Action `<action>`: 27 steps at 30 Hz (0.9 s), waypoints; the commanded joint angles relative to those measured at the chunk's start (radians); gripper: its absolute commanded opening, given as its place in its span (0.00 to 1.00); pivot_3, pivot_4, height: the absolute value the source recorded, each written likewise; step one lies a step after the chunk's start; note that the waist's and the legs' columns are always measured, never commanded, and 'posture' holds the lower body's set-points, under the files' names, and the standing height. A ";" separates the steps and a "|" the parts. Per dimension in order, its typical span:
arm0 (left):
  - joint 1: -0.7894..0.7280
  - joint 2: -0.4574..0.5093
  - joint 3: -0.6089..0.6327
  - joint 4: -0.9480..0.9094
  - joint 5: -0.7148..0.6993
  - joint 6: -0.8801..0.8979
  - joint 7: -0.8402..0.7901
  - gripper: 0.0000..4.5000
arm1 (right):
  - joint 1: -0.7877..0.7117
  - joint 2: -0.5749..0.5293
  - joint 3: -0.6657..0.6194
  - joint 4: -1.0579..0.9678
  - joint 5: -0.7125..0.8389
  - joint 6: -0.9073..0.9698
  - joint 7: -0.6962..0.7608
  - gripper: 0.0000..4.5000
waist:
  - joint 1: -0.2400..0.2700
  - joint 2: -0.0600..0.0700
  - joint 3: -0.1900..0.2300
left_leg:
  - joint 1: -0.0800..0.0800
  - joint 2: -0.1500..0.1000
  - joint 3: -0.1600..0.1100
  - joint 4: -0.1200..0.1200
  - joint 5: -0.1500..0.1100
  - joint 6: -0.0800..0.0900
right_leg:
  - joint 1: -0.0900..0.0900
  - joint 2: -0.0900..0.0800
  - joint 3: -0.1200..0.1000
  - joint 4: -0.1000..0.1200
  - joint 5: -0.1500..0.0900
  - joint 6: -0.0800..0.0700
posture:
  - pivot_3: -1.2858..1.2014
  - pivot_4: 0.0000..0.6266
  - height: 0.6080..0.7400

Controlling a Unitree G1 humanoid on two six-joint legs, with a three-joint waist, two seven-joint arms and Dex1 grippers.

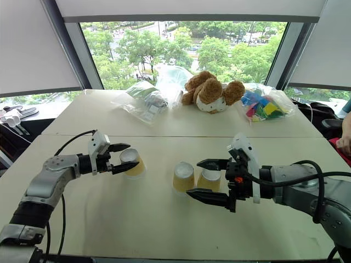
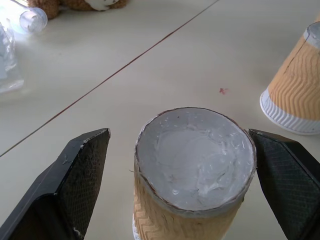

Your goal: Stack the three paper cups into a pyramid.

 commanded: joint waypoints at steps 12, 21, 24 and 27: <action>-0.211 0.012 0.057 0.003 -0.082 0.079 -0.067 0.52 | 0.037 -0.026 -0.082 0.045 -0.048 -0.036 -0.009 1.00 | 0.005 -0.002 0.001 | -0.002 0.000 -0.002 0.004 0.000 0.000 | 0.000 0.003 0.000 0.001 0.000 0.000 | 0.52 0.24 1.00; -0.579 -0.158 -0.078 0.228 -0.058 0.058 -0.320 0.52 | 0.199 -0.080 -0.340 0.107 -0.082 0.027 -0.020 1.00 | 0.003 -0.002 0.001 | -0.010 -0.002 -0.004 0.015 -0.004 0.007 | 0.001 0.004 0.000 0.001 0.000 0.001 | 0.52 0.24 1.00; -0.635 -0.239 -0.117 0.284 -0.049 0.032 -0.382 0.52 | 0.274 -0.063 -0.422 0.072 -0.072 0.048 -0.034 1.00 | -0.003 -0.003 0.001 | -0.012 -0.001 -0.003 0.015 -0.004 0.007 | -0.001 0.005 0.000 0.001 0.001 0.003 | 0.52 0.24 1.00; -0.693 -0.320 -0.150 0.360 -0.036 0.001 -0.440 0.52 | 0.338 -0.044 -0.483 0.044 -0.065 0.057 -0.049 1.00 | 0.002 -0.003 0.001 | -0.013 -0.001 -0.003 0.015 -0.004 0.007 | -0.002 0.006 0.000 0.001 0.001 0.006 | 0.52 0.24 1.00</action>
